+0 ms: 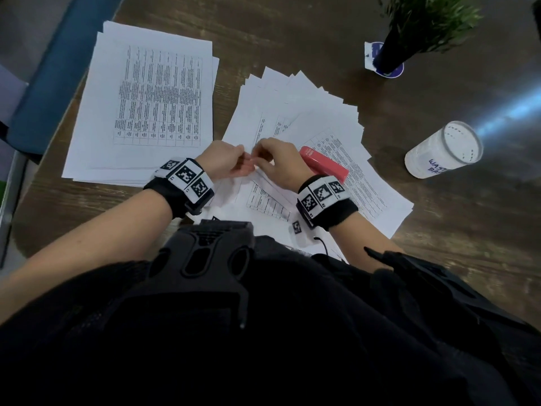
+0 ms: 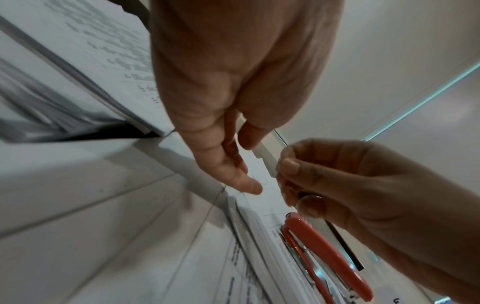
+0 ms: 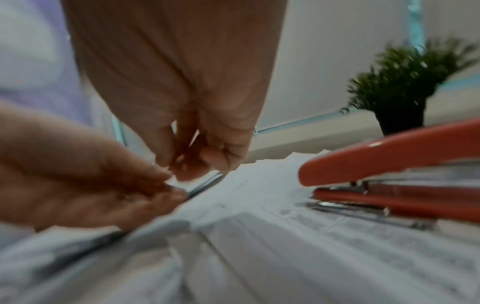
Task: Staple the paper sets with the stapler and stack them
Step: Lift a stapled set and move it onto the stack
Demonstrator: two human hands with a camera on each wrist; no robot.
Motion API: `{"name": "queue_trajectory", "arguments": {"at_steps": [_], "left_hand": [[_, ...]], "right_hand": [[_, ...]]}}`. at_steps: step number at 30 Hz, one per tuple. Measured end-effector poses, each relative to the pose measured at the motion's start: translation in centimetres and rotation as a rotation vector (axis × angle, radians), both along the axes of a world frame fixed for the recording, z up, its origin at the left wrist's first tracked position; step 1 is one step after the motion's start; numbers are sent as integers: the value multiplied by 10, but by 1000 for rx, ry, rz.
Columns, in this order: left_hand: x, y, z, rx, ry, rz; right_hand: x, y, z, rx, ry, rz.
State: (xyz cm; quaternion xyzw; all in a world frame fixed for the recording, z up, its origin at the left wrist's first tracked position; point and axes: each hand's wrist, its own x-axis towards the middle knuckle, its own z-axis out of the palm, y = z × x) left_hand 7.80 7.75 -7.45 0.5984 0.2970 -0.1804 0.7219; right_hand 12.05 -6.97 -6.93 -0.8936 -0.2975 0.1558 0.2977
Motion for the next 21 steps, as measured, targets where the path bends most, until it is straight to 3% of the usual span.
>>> {"name": "queue_trajectory", "arguments": {"at_steps": [3,5,8,10,15,21], "left_hand": [[2,-4,3,-31,51,-3],[3,-2,5,-26,81,-2],[2,3,4,30,142,-11],[1,6,4,50,184,-24],[4,-1,9,110,227,-90],[14,-14,11,243,167,-127]], "right_hand": [[0,-13,14,98,89,-76],[10,-32,16,49,20,-235],[23,-71,11,-388,-113,-371],[25,-91,6,-524,-42,-384],[19,-104,1,-307,15,-518],[9,-106,2,-123,55,-639]]}}
